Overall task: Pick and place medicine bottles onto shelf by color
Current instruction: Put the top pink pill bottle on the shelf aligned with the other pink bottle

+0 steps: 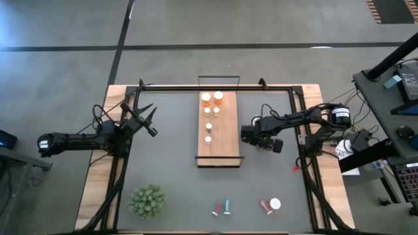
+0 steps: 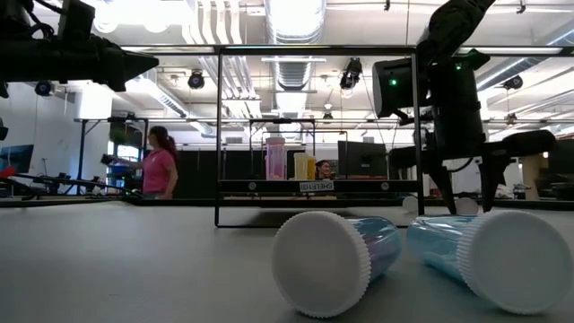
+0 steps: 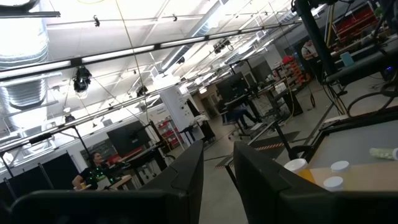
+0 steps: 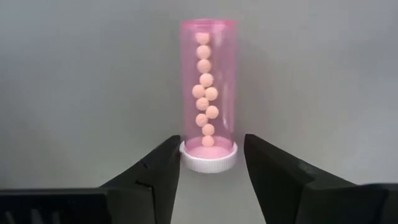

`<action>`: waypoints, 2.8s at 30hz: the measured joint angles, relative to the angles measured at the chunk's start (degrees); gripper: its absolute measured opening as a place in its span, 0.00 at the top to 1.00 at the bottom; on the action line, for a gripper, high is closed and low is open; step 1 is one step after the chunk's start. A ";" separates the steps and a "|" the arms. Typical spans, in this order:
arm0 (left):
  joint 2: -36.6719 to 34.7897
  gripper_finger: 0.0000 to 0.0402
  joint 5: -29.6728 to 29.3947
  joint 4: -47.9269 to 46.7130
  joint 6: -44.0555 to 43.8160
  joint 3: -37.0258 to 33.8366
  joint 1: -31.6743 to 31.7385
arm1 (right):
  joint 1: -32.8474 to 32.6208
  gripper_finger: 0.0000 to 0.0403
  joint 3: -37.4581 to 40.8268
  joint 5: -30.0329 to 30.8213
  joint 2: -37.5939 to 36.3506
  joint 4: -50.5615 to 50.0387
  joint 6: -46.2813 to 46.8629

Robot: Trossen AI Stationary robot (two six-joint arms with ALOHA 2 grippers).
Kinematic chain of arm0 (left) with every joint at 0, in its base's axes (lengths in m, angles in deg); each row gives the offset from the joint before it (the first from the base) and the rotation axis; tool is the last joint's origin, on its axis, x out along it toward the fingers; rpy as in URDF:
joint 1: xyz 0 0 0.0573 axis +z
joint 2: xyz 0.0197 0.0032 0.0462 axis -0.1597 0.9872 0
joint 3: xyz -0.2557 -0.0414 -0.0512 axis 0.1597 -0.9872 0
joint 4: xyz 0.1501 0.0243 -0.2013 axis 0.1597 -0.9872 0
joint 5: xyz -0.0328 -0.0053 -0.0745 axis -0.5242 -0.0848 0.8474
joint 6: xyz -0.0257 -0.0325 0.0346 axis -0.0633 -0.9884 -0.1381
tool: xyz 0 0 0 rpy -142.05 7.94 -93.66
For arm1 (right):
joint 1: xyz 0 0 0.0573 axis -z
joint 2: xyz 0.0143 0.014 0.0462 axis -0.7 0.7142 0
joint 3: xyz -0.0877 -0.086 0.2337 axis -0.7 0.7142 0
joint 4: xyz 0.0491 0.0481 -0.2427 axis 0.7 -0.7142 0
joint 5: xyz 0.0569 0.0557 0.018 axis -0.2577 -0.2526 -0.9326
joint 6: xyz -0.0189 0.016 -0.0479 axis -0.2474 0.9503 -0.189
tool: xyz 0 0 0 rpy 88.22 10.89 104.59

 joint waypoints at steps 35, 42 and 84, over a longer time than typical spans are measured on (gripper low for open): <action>0.00 0.82 0.01 0.00 0.00 -0.01 0.00 | 0.07 0.73 1.25 5.47 -1.42 2.99 1.38; 0.00 0.82 0.02 -0.01 0.00 -0.02 0.00 | 0.07 0.76 1.25 5.49 -1.42 3.03 1.49; 0.00 0.82 0.01 0.00 0.00 0.00 0.00 | 0.33 0.76 1.22 6.15 -13.76 7.92 0.70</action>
